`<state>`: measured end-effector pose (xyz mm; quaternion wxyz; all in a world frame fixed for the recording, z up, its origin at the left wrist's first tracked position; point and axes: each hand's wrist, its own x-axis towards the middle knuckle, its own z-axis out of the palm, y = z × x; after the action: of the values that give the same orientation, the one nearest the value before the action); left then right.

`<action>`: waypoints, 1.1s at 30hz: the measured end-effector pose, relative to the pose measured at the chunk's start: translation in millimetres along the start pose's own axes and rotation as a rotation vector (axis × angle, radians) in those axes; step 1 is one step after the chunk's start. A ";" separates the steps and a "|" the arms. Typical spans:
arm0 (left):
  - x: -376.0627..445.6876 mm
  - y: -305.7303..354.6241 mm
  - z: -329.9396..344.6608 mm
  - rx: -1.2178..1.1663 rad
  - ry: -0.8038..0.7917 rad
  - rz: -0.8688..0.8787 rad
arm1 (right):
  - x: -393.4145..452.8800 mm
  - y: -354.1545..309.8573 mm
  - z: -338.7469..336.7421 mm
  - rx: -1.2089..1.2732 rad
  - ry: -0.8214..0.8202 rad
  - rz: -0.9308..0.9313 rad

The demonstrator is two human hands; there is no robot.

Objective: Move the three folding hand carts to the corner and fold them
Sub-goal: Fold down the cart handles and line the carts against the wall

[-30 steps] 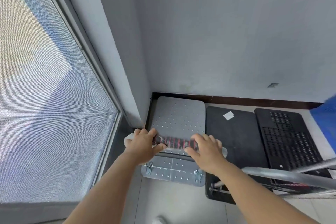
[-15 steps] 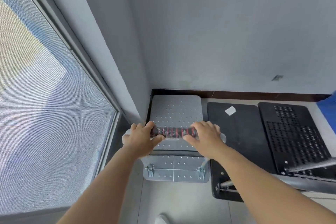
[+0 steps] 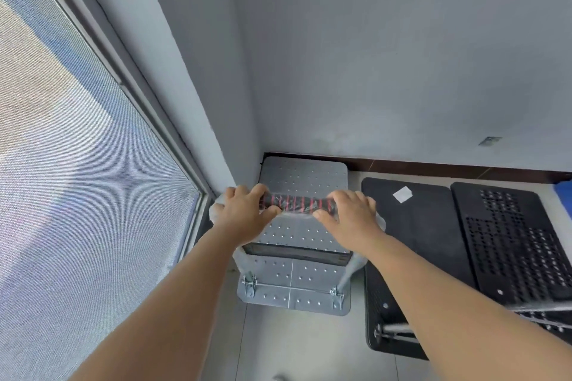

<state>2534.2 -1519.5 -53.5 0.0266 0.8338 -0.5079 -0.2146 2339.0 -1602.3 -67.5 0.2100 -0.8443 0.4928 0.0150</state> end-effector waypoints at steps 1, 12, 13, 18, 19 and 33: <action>4.1 1.5 -2.5 -0.003 0.006 -0.002 | 4.7 -0.3 -1.9 0.000 0.003 0.003; 24.3 17.4 -3.2 -0.048 0.012 -0.027 | 26.0 4.4 -17.5 -0.063 -0.044 0.050; 24.9 17.4 -2.7 -0.054 0.017 -0.029 | 26.0 3.4 -17.6 -0.064 -0.047 0.060; 23.5 20.0 0.3 -0.091 0.066 -0.047 | 22.8 -2.3 -15.1 -0.023 -0.047 0.117; 22.1 20.3 0.8 -0.088 0.084 -0.044 | 20.6 -3.6 -15.0 -0.014 -0.043 0.124; -52.6 84.7 12.0 -0.164 0.294 0.200 | -65.8 18.0 -48.8 0.040 0.089 0.135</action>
<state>2438.3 -1513.2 -24.8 0.1896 0.7967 -0.5596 -0.1273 2281.2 -1573.7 -13.8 0.2031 -0.8046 0.5577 -0.0182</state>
